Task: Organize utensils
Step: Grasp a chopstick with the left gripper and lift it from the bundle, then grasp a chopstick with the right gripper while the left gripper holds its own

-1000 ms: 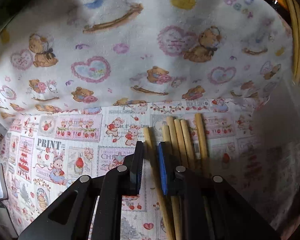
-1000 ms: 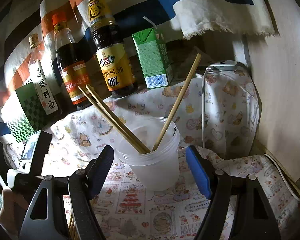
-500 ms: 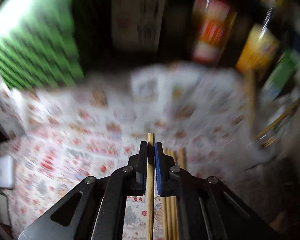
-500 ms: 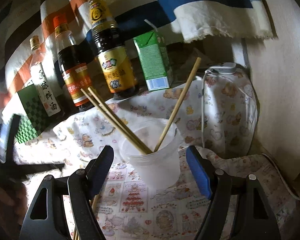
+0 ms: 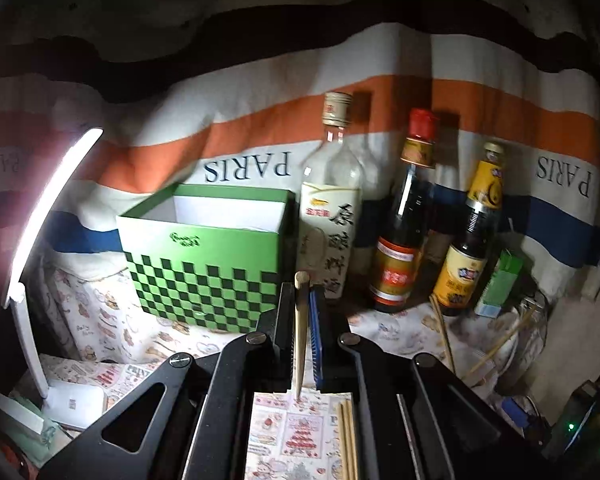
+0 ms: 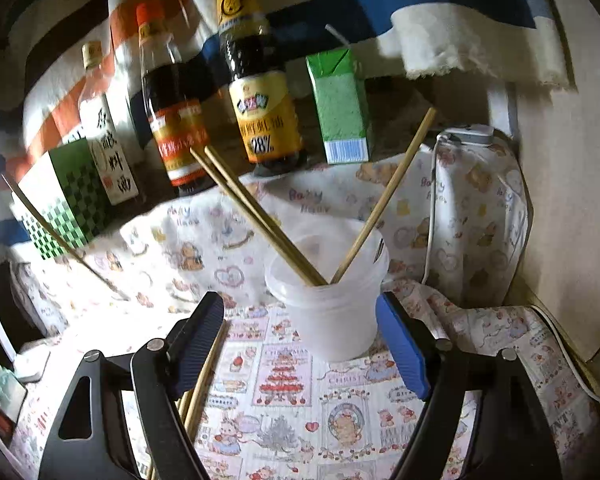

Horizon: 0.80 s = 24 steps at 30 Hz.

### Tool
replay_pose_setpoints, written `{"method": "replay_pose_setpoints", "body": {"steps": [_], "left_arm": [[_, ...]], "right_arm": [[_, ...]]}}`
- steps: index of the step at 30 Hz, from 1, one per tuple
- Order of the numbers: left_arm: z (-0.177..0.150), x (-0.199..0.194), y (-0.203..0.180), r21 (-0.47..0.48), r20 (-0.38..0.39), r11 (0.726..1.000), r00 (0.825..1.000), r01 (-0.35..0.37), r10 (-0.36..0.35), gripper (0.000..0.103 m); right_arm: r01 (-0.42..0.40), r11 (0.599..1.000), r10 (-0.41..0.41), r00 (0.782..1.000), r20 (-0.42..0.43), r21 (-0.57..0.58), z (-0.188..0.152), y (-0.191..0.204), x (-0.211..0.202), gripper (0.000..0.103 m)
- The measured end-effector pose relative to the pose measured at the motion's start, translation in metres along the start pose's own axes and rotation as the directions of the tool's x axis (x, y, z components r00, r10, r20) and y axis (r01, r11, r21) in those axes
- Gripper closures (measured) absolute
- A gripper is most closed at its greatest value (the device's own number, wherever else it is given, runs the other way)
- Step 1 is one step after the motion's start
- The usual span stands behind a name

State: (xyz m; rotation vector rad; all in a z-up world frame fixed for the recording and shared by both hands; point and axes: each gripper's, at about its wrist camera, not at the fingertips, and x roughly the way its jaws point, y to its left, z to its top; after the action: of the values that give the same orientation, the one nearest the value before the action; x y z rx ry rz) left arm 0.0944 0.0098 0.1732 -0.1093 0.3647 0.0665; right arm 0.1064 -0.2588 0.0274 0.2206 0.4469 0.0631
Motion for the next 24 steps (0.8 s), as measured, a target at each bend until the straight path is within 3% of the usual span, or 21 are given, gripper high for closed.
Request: {"method": "replay_pose_setpoints", "body": {"steps": [4,6,8,10,12,16,18,20,24], "left_arm": [[0.002,-0.001,0.013,-0.027,-0.01,1.0,1.0,-0.015,0.015,0.097],[0.003,-0.001,0.021,-0.035,-0.004,0.998,0.999,-0.042,0.042,0.097],[0.006,-0.002,0.031,-0.055,-0.002,0.997,0.999,-0.05,0.05,0.097],[0.008,-0.002,0.041,-0.084,-0.005,0.996,0.999,-0.043,0.043,0.097],[0.009,-0.004,0.048,-0.101,-0.007,0.994,0.999,-0.043,0.042,0.097],[0.011,-0.012,0.055,-0.107,0.009,0.993,0.999,-0.049,0.051,0.097],[0.012,-0.015,0.06,-0.12,0.014,0.992,0.999,-0.043,0.045,0.097],[0.014,-0.018,0.067,-0.145,0.013,0.989,0.999,-0.036,0.038,0.097],[0.016,-0.021,0.078,-0.171,0.016,0.985,0.999,-0.031,0.034,0.097]], "right_arm": [[-0.007,1.0,0.005,0.996,-0.086,-0.03,-0.002,0.009,0.008,0.023],[0.018,1.0,-0.02,0.996,-0.086,-0.024,0.0,0.016,0.005,0.023],[-0.016,0.999,0.014,0.998,-0.059,-0.029,0.006,0.032,-0.001,0.023],[-0.065,0.995,0.056,0.992,-0.111,-0.076,0.012,0.053,0.005,0.023],[-0.064,0.992,0.04,0.978,-0.203,-0.112,0.018,0.072,0.023,0.029],[-0.034,0.995,-0.005,0.92,-0.392,-0.094,0.018,0.089,0.08,0.052],[-0.024,0.998,-0.007,0.88,-0.475,-0.058,0.015,0.09,0.11,0.063],[-0.007,1.0,-0.01,0.851,-0.525,-0.03,0.011,0.089,0.135,0.063],[0.035,0.998,-0.06,0.845,-0.531,-0.056,0.005,0.092,0.159,0.064]]}}
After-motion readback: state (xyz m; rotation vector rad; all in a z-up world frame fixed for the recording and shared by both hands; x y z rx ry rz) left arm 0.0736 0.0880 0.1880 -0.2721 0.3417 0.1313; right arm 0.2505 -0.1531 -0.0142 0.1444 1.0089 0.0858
